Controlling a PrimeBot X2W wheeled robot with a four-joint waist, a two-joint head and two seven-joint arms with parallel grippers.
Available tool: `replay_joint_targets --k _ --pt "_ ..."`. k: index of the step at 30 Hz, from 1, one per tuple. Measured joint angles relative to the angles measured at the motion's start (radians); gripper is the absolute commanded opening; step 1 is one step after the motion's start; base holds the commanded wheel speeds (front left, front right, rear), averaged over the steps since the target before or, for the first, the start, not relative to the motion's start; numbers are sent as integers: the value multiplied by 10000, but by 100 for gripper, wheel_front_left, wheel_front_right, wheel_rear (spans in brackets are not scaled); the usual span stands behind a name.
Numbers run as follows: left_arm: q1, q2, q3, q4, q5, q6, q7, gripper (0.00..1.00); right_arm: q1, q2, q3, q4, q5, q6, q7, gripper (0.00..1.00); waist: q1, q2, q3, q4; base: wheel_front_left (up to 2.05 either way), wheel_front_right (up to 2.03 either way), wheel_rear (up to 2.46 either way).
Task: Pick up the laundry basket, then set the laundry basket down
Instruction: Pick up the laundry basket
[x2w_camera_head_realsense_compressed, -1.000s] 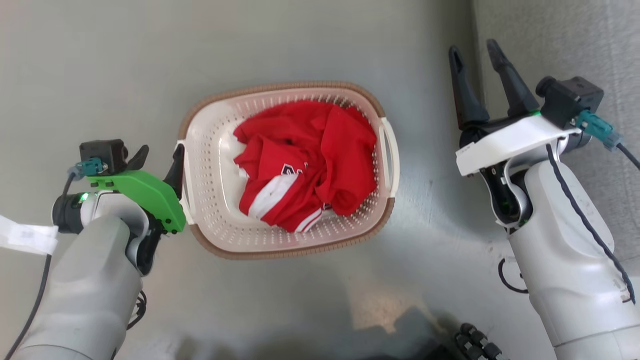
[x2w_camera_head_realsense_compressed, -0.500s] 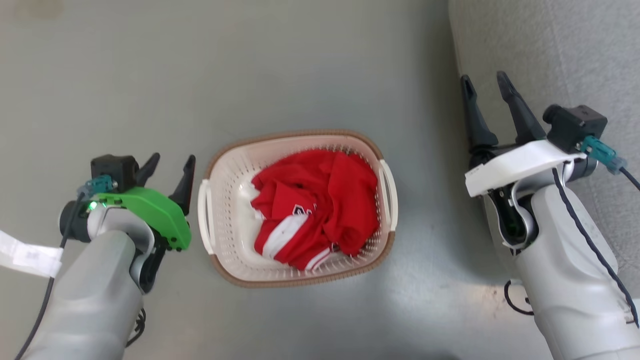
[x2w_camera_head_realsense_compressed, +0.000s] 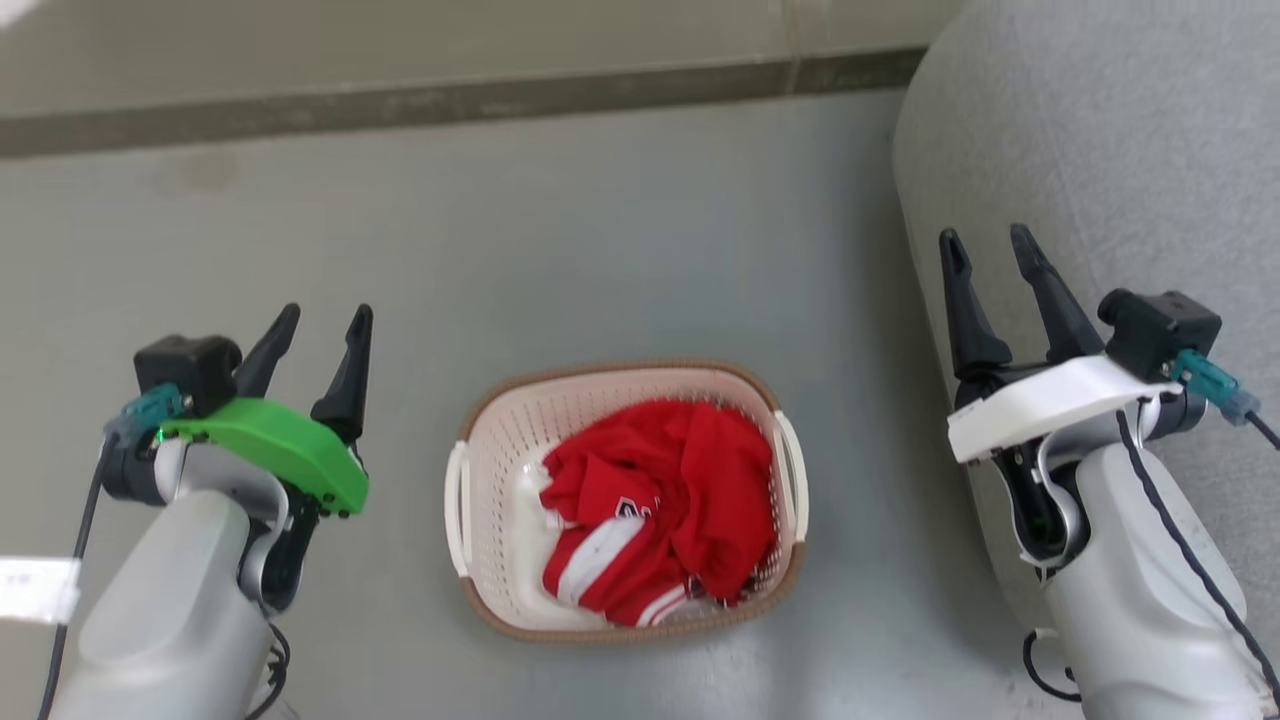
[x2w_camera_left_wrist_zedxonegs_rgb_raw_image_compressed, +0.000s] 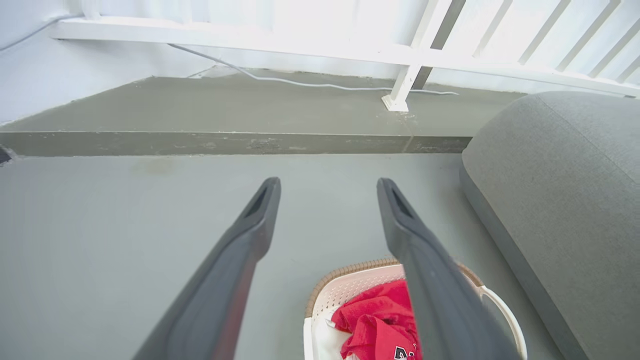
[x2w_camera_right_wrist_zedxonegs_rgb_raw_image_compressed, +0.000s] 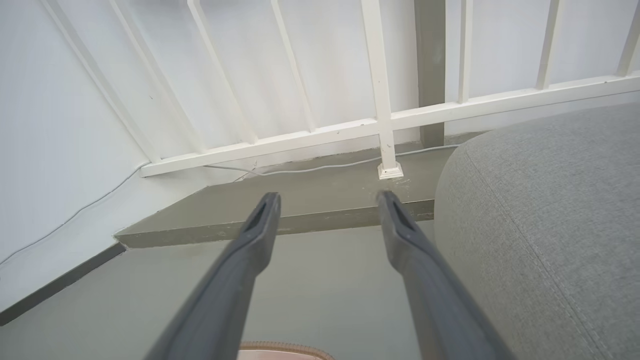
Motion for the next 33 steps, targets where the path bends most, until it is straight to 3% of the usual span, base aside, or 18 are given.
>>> replay_joint_targets --k 11,33 --pt "1321 203 907 -1929 838 362 -2 100 565 -6 -238 -794 -127 0 0 100 0 0 -1052 36 0 0 0" --pt "2985 -33 1724 -3613 1781 537 0 100 1128 6 -454 -1248 -372 0 0 100 0 0 -1231 -14 0 0 0"
